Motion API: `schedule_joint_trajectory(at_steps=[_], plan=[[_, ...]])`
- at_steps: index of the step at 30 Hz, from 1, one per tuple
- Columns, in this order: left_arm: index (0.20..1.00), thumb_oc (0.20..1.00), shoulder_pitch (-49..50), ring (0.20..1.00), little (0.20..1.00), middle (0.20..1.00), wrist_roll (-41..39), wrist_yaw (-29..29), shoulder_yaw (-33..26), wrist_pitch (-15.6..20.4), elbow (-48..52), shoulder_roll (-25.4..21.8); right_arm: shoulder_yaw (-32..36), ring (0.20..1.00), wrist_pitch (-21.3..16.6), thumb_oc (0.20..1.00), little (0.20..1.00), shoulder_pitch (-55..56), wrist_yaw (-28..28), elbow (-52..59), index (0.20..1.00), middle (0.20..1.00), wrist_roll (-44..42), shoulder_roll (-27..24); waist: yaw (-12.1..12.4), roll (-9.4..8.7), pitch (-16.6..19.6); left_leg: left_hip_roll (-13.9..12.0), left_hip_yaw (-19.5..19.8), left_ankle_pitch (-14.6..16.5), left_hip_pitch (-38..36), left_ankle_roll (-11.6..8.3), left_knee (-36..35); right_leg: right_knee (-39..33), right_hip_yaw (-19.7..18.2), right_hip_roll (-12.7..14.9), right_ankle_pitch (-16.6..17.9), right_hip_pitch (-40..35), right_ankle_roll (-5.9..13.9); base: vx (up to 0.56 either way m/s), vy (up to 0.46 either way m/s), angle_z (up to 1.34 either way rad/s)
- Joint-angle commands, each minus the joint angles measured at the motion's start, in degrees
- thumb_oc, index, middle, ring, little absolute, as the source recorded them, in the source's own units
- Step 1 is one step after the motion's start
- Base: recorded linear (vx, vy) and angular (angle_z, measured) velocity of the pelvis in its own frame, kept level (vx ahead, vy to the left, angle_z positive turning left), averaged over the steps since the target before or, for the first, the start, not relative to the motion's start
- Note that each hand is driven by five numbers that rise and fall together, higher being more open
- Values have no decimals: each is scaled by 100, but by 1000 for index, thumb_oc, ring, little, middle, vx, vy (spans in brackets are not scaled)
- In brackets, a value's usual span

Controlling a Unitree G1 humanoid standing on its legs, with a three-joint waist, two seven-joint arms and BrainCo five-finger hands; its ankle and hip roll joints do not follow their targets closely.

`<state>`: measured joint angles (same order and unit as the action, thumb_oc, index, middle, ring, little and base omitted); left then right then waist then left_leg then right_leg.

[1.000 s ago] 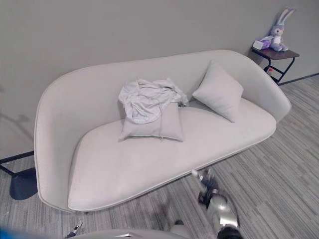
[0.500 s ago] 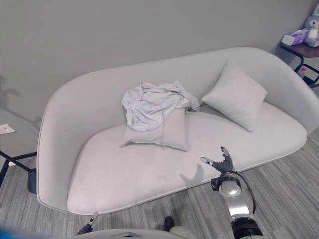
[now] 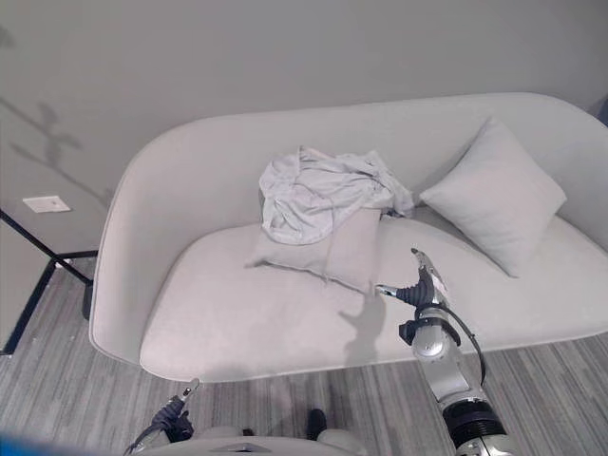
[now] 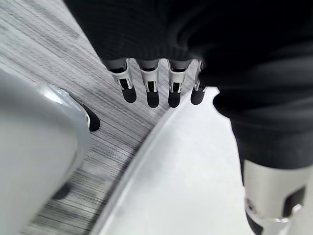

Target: Hang the clothes on the sofa on the clothes rack.

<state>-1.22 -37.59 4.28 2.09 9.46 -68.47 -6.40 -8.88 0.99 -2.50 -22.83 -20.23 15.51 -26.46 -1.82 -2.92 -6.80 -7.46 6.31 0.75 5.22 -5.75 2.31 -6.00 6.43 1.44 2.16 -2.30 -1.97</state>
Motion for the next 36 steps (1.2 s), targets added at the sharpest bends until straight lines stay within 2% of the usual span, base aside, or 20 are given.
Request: schedule_joint_trajectory(at_steps=[1,3,4,6,9,11,14,19,22,28,36], plan=[[1000,1000,37,1000,1000,1000,-53,94,176,164,-60,217,13,1000,-235,1000,1000,-147,-340,102,1000,1000,206,-138,-8,-91,158,-112,-258,-273,210,141,-731,217,-742,370,-466,-169,625,169,187,17],[1000,1000,31,1000,1000,1000,-20,130,188,170,-121,221,-12,1000,-225,1000,1000,-152,-356,39,1000,1000,267,-176,8,-85,152,-115,-337,-301,393,99,-731,194,-717,410,-534,-273,633,191,226,11],[1000,1000,61,1000,1000,1000,-65,72,129,143,-227,268,-54,1000,-171,1000,1000,-132,-225,19,1000,1000,306,-193,45,37,180,-171,-542,-404,311,46,-731,175,-725,475,-585,-459,715,248,316,-3],[1000,1000,93,1000,1000,1000,108,92,103,128,-324,243,-152,1000,-132,1000,1000,-163,-165,-64,1000,1000,428,-204,58,125,255,-98,-576,-533,104,29,-731,152,-767,629,-516,-545,794,281,347,-19],[1000,1000,46,1000,1000,1000,368,163,0,164,-321,18,-280,1000,-98,1000,1000,-281,-165,-286,1000,1000,624,-171,123,78,392,90,-773,-431,-83,108,-731,119,-813,884,-422,-511,928,218,210,-45],[1000,1000,-22,1000,1000,1000,409,320,-184,186,-383,-232,-285,1000,45,1000,1000,-582,-415,-604,1000,1000,715,-78,243,0,451,228,-919,-331,-204,215,-731,108,-892,1064,-310,-397,1042,174,159,-39],[1000,1000,-19,1000,1000,1000,413,412,-304,192,-412,-338,-268,1000,126,1000,1000,-749,-570,-664,1000,1000,859,-67,323,-56,458,291,-985,-262,-258,274,-731,100,-927,1136,-277,-355,1091,101,77,-2],[1000,1000,-11,1000,1000,1000,230,472,-493,250,-391,-434,-320,1000,330,1000,1000,-1212,-1062,-1006,1000,1000,1318,-204,508,-133,403,293,-982,-177,-150,304,-627,100,-880,1124,-226,-156,1135,41,11,0],[1000,1000,-31,1000,1000,1000,3,505,-570,336,-296,-436,-617,1000,499,1000,1000,-1604,-1293,-1377,1000,1000,1861,-349,631,-155,358,262,-903,-128,-73,279,-515,100,-815,1071,-256,-157,1126,36,-47,6],[1000,1000,-136,1000,1000,1000,-168,560,-492,422,-206,-479,-1052,1000,569,1000,1000,-2297,-1560,-2047,1000,1000,1890,-275,797,-172,181,272,-762,-12,239,261,-146,100,-739,1057,-271,-88,1117,-10,-14,5],[1000,1000,-438,1000,1000,1000,-676,792,-410,612,-82,-572,-1850,1000,917,1000,1000,-3696,-2177,-3485,1000,1000,1756,101,1191,-205,-116,477,-519,303,1396,281,855,100,-712,1133,-197,360,1130,-27,20,12]])
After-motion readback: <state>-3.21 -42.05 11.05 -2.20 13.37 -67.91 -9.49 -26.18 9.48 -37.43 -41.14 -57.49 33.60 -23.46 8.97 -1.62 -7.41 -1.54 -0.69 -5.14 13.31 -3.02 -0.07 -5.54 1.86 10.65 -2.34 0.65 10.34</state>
